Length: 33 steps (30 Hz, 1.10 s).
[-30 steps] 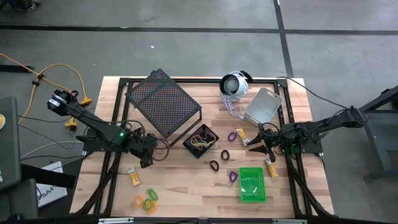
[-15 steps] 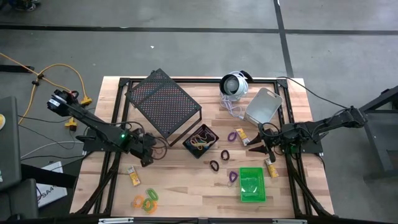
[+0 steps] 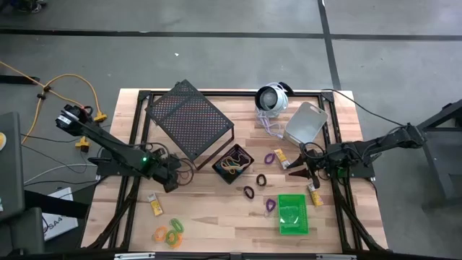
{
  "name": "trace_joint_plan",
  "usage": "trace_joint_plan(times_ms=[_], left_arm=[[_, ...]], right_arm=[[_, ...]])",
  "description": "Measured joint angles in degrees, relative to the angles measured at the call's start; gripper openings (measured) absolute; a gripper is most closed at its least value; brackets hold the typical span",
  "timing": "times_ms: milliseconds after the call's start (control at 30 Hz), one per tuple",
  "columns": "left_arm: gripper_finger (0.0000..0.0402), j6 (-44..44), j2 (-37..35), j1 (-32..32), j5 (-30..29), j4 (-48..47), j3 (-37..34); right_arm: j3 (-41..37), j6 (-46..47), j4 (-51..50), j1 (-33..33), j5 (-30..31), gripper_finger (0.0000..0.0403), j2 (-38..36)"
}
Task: Pick & Place Office Desk Supplies
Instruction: Put the red rubber band into the black bin
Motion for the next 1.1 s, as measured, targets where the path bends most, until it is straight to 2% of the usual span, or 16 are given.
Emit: trace_joint_plan(times_ms=[367,967,1100], left_arm=[[0.0081,-0.5,3.0,3.0,0.9,0.4,0.0],[0.0081,-1.8,5.2,3.2,3.9,0.8,0.0],[0.0069,-1.9,5.1,3.2,4.1,0.9,0.0]], right_arm=[[0.0,0.0,0.0,0.0,0.0,0.012,0.0],[0.0,0.0,0.0,0.0,0.0,0.012,0.0],[0.0,0.0,0.0,0.0,0.0,0.012,0.0]])
